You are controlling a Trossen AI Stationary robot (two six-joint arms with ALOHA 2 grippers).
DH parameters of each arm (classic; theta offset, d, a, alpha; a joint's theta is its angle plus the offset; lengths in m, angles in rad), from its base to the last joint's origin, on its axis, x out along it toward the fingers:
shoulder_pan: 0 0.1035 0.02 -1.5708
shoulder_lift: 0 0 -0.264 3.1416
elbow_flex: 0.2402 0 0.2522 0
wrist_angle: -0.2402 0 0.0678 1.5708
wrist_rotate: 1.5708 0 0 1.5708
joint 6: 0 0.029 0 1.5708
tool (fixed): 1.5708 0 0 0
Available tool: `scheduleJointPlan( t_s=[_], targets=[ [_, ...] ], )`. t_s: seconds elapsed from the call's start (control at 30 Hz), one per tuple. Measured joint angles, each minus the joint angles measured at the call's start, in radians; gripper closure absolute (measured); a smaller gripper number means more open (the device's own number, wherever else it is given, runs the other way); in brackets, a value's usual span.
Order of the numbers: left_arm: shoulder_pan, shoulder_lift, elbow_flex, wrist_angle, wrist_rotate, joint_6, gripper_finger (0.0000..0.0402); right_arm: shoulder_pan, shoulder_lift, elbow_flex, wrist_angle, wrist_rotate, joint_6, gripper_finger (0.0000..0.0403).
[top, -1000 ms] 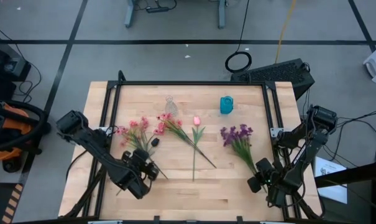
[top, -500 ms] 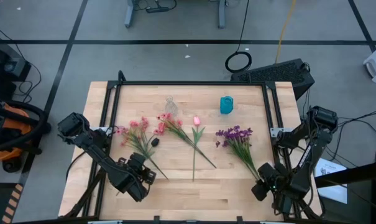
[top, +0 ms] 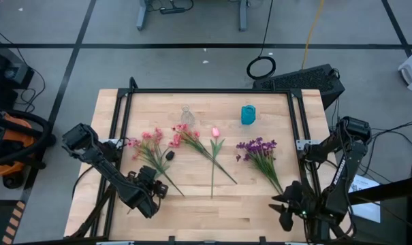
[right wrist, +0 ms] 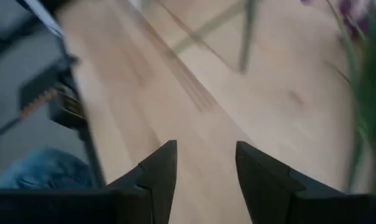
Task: Sort flowers into vase by color
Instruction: Move the left pink flower to the center of the table
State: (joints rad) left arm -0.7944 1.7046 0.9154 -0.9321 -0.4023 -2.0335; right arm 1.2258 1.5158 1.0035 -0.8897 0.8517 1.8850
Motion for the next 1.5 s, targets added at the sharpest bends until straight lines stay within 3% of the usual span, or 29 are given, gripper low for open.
scheduleJointPlan(
  t_s=[0.23,0.5,0.63,0.73,0.93,1.1,1.2,1.3,1.5],
  targets=[
    [-0.001,0.0,-0.013,0.256,-0.004,0.053,0.023,-0.002,0.0,0.0,0.137,0.145,-0.177,0.0248],
    [0.01,-0.001,0.01,0.262,-0.053,0.032,0.0264,-0.021,0.0,0.0,0.174,0.173,-0.244,0.0248],
    [0.01,-0.003,0.043,0.26,-0.094,0.116,0.0265,-0.037,0.0,0.0,0.18,0.174,-0.264,0.0248],
    [0.011,-0.003,0.068,0.258,-0.12,0.279,0.0265,-0.052,0.0,0.0,0.184,0.177,-0.293,0.0248],
    [0.045,-0.003,0.113,0.347,-0.155,0.959,0.0265,-0.098,0.0,0.0,0.185,0.178,-0.353,0.0248],
    [0.127,-0.003,0.133,0.377,-0.108,1.204,0.0265,-0.137,0.0,0.0,0.236,0.178,-0.429,0.0248],
    [0.187,-0.003,0.132,0.333,-0.098,1.176,0.0265,-0.164,0.0,0.0,0.28,0.178,-0.493,0.0248],
    [0.22,-0.003,0.132,0.315,-0.1,1.022,0.0265,-0.22,0.0,0.0,0.333,0.162,-0.571,0.0248],
    [0.209,-0.003,0.132,0.294,-0.169,0.769,0.0265,-0.41,0.054,0.0,0.65,0.033,-0.974,0.0248]
  ],
)
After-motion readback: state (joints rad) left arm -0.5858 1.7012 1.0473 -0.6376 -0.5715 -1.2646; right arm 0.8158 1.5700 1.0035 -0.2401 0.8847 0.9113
